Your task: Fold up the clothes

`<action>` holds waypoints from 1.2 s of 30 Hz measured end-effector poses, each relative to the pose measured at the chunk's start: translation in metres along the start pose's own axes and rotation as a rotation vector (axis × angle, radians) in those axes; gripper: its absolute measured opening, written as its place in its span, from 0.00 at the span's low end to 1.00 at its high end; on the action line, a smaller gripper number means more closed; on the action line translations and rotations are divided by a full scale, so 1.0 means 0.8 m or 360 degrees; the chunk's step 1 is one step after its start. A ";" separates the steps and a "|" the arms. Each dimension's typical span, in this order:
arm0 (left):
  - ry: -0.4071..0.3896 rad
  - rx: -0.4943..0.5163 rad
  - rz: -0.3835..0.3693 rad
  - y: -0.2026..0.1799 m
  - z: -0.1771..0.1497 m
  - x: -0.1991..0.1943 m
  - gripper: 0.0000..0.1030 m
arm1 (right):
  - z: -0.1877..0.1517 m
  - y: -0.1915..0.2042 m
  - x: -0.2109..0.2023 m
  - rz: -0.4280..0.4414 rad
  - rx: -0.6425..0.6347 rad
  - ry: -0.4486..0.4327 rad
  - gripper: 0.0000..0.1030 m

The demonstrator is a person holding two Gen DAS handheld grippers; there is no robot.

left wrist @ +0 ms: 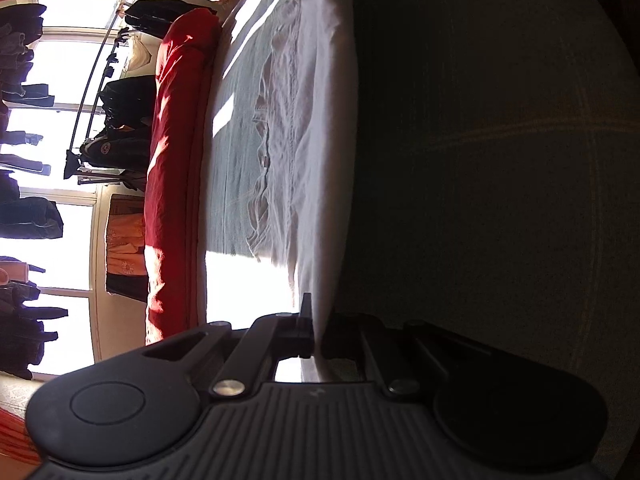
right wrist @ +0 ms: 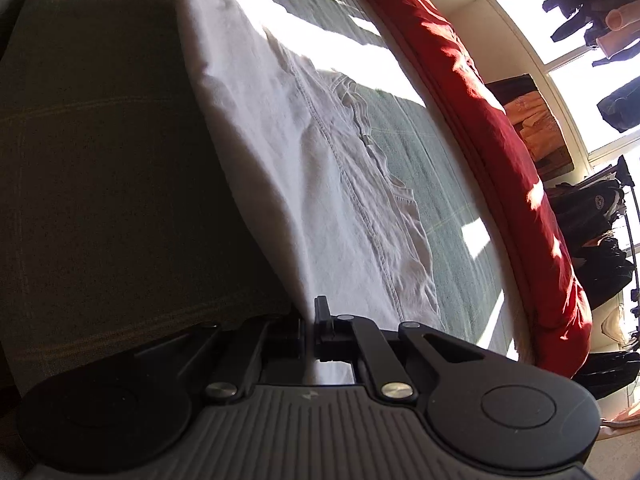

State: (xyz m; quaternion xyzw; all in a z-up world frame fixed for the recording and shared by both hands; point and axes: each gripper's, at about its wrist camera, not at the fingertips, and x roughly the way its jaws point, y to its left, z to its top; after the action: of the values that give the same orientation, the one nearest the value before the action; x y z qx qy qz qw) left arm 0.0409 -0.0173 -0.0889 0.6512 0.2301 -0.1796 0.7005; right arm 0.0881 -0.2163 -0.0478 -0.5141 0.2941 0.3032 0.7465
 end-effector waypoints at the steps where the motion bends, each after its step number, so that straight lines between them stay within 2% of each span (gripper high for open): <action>1: 0.0000 -0.0002 -0.0003 -0.002 0.001 -0.009 0.01 | -0.002 0.005 -0.009 0.0006 -0.0003 0.0000 0.04; 11: -0.0028 -0.0013 -0.0070 -0.034 0.009 -0.079 0.02 | -0.030 0.056 -0.074 0.0090 0.0030 0.0026 0.05; 16: -0.0010 -0.0037 -0.0135 -0.059 0.010 -0.088 0.02 | -0.039 0.079 -0.082 0.0133 0.0027 0.0052 0.05; 18: 0.0003 -0.0042 -0.0175 -0.066 0.011 -0.088 0.07 | -0.041 0.083 -0.077 0.0162 0.0039 0.0083 0.06; 19: 0.0010 -0.0040 -0.0198 -0.069 0.011 -0.089 0.10 | -0.042 0.084 -0.073 0.0189 0.0044 0.0101 0.07; 20: 0.0019 -0.0034 -0.0231 -0.072 0.011 -0.090 0.10 | -0.043 0.085 -0.070 0.0219 0.0047 0.0119 0.13; 22: 0.0032 -0.0013 -0.0306 -0.073 0.007 -0.095 0.11 | -0.047 0.087 -0.064 0.0262 0.0038 0.0158 0.19; 25: 0.0071 -0.0049 -0.0379 -0.068 -0.005 -0.104 0.15 | -0.062 0.090 -0.067 0.0281 0.0010 0.0213 0.21; 31: 0.0149 -0.0362 -0.0627 -0.014 -0.034 -0.120 0.15 | -0.090 0.056 -0.100 0.0387 0.0161 0.0223 0.23; 34: 0.0140 -0.0580 -0.0618 0.029 -0.037 -0.120 0.15 | -0.090 0.027 -0.115 0.0405 0.0325 0.0160 0.23; 36: 0.0102 -0.0791 -0.0634 0.053 -0.034 -0.115 0.19 | -0.083 0.003 -0.119 0.0429 0.0489 0.0080 0.25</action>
State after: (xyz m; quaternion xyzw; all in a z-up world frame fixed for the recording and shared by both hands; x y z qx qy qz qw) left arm -0.0146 0.0090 -0.0035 0.4077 0.4117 -0.2310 0.7816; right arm 0.0163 -0.2927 0.0023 -0.3575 0.4216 0.3388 0.7614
